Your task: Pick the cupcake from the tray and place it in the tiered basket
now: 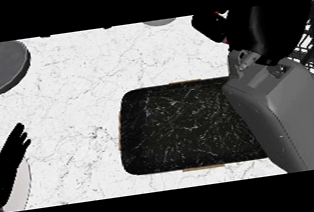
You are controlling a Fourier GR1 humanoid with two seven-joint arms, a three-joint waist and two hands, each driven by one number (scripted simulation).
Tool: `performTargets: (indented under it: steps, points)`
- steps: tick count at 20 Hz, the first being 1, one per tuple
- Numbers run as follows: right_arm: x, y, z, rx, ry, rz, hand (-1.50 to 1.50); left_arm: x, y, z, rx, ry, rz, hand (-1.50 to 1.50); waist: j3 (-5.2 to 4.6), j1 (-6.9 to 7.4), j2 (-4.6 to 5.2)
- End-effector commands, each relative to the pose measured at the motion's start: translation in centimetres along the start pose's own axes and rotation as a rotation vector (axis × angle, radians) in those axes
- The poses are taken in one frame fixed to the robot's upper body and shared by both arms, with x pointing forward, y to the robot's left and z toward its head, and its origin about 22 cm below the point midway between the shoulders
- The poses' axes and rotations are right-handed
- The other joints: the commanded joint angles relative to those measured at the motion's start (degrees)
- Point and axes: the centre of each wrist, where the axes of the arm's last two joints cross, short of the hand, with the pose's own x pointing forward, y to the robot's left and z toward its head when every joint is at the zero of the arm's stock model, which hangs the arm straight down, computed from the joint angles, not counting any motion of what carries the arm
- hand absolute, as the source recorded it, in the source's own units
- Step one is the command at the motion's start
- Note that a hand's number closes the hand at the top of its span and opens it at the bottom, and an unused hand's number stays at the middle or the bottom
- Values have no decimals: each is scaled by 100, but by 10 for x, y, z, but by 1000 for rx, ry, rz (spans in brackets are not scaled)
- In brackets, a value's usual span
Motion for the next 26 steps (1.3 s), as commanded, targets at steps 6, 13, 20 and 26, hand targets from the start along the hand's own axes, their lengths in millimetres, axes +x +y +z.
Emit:
performTargets:
  steps: [6,13,20,26]
  points:
    - [-51,-8,-83,-63,114,-238,150,-2,-2,-2,-25,11,3,0,-12,67,52]
    - [-76,1,-129,-36,109,-279,150,-7,-4,-14,-11,18,3,0,-20,48,41]
    - [-130,18,-153,-40,0,319,150,-11,-1,3,7,29,-1,0,-55,38,69]
    - [-137,-18,-188,9,-89,536,150,2,-2,-1,-11,21,-1,0,-25,69,38]
